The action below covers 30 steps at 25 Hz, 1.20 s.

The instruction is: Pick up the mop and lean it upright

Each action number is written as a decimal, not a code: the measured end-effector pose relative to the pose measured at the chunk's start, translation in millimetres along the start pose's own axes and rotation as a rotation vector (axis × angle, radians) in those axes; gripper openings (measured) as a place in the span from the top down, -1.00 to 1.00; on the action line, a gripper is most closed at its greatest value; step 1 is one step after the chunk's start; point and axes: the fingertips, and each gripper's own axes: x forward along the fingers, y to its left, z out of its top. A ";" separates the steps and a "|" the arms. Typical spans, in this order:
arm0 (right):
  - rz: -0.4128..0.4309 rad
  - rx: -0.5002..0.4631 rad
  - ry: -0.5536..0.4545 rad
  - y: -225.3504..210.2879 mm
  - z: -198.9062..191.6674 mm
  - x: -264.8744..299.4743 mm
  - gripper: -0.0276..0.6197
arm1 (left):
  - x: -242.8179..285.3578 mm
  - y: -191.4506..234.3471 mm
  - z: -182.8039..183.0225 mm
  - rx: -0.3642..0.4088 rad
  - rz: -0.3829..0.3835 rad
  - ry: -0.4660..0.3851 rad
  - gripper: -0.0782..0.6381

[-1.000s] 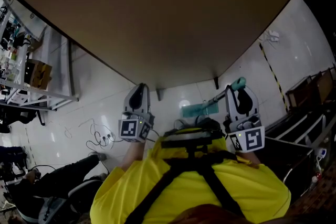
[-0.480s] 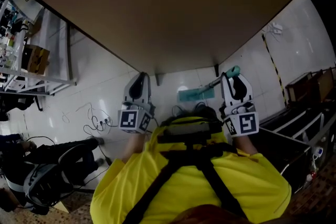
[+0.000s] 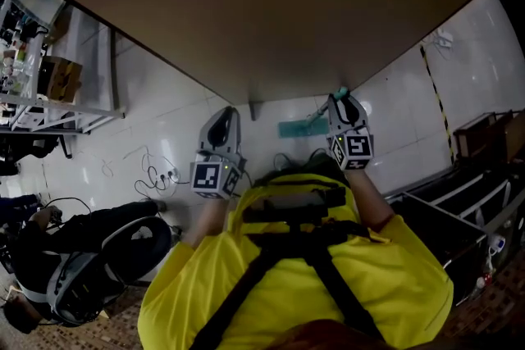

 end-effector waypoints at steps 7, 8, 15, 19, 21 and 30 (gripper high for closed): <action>0.004 0.015 0.097 -16.1 -40.4 62.3 0.59 | 19.5 -4.2 -15.2 -0.007 -0.013 0.055 0.70; 0.002 0.019 0.124 -17.7 -47.8 72.5 0.59 | 22.1 -3.7 -14.4 -0.008 -0.013 0.054 0.70; -0.021 0.004 0.188 -32.1 -85.4 133.5 0.58 | 36.1 -0.3 -25.3 -0.001 -0.006 0.087 0.70; -0.034 0.007 0.173 -34.4 -78.6 166.6 0.58 | 39.9 0.5 -29.8 -0.008 -0.005 0.097 0.70; -0.051 0.015 0.183 -38.8 -76.6 185.0 0.58 | 41.1 1.1 -31.9 -0.015 -0.007 0.104 0.70; -0.094 0.013 0.195 -43.6 -80.1 198.8 0.31 | 43.5 -8.5 -34.0 -0.024 -0.011 0.100 0.70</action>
